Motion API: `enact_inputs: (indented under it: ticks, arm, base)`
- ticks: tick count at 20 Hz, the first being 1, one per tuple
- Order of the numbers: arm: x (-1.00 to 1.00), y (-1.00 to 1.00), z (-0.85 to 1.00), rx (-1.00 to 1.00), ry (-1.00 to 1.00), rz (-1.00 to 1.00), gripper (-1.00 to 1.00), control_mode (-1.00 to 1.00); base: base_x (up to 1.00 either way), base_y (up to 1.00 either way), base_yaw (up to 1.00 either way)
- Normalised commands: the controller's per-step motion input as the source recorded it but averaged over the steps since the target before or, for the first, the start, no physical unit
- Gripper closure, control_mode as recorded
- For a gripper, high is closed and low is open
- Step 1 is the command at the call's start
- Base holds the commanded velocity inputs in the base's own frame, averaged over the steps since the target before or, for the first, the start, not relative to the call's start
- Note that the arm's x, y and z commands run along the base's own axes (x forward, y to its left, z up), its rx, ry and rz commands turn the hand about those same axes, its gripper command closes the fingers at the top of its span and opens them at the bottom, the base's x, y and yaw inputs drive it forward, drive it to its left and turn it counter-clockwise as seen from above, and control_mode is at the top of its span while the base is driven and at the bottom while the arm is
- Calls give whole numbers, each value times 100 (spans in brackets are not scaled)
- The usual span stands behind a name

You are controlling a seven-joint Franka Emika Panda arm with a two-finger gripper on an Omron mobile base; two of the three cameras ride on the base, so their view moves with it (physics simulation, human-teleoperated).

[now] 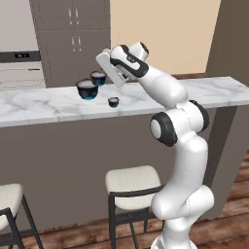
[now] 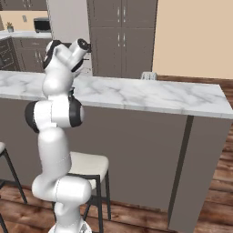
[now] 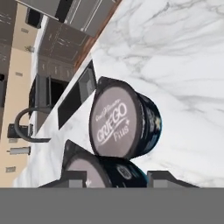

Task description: Stack the yogurt containers by placing the smaller containers on top of the larger containers.

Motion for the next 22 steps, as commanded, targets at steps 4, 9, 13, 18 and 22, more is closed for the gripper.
enact_inputs:
  ticks: [4, 9, 13, 18, 22]
  arm:
    - [24, 16, 0, 0, 4, -1, 100, -100]
    - [18, 6, 0, 0, 3, -1, 100, -100]
    - [11, 0, -5, -2, 0, 0, 100, -100]
    - [2, 0, -10, -4, 0, 0, 100, -100]
    - [0, 11, -11, -6, 0, 0, 100, -100]
  base:
    - [0, 0, 0]
    - [0, 0, 0]
    - [0, 0, 0]
    - [0, 0, 0]
    - [0, 0, 0]
